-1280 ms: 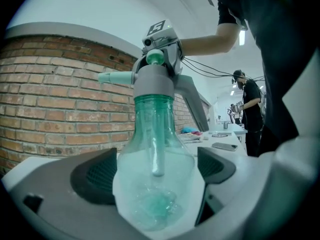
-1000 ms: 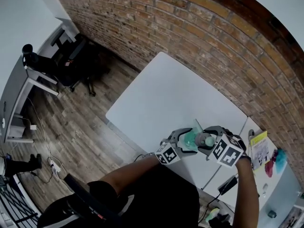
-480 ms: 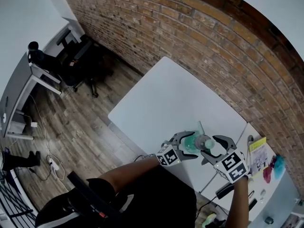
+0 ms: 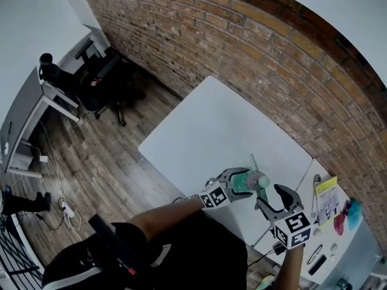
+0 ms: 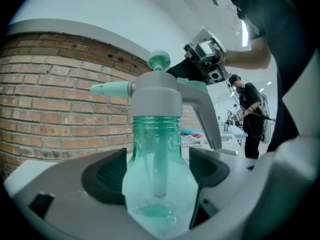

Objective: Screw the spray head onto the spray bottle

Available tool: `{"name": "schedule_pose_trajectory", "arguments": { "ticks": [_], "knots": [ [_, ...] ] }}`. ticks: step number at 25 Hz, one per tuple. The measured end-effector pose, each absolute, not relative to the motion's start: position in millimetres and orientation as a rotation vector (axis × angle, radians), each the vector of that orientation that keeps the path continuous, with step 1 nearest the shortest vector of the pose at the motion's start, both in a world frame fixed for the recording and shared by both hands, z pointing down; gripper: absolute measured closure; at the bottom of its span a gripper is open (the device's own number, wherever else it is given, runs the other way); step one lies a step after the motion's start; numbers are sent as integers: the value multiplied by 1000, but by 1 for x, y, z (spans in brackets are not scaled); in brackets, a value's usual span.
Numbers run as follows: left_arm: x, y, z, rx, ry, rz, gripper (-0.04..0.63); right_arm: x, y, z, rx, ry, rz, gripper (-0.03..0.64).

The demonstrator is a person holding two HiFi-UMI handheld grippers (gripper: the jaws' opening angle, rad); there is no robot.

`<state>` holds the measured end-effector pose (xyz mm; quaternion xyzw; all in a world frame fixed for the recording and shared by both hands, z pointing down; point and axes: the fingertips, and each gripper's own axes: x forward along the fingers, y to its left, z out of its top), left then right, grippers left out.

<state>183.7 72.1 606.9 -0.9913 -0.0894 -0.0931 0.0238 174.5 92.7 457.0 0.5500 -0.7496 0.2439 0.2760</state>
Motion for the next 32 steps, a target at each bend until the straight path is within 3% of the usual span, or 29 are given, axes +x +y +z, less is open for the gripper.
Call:
{"name": "schedule_pose_trajectory", "arguments": {
  "ticks": [6, 17, 18, 20, 21, 25, 32],
  "knots": [
    [190, 70, 594, -3073, -298, -278, 204, 165, 99, 445, 1713, -2092, 740, 339],
    [193, 73, 605, -3063, -287, -300, 207, 173, 90, 462, 1665, -1920, 709, 341],
    [192, 73, 604, -3063, -286, -298, 207, 173, 89, 461, 1689, -1918, 703, 355],
    [191, 74, 604, -3067, -281, -298, 209, 175, 90, 459, 1759, -1918, 711, 476],
    [191, 74, 605, -3070, -279, -301, 209, 176, 90, 459, 1788, -1924, 732, 483],
    [192, 73, 606, -3075, -275, -311, 209, 174, 91, 469, 1763, -1938, 833, 416],
    [191, 75, 600, -3078, -292, -313, 209, 167, 89, 482, 1638, -1900, 906, 388]
  ]
}}
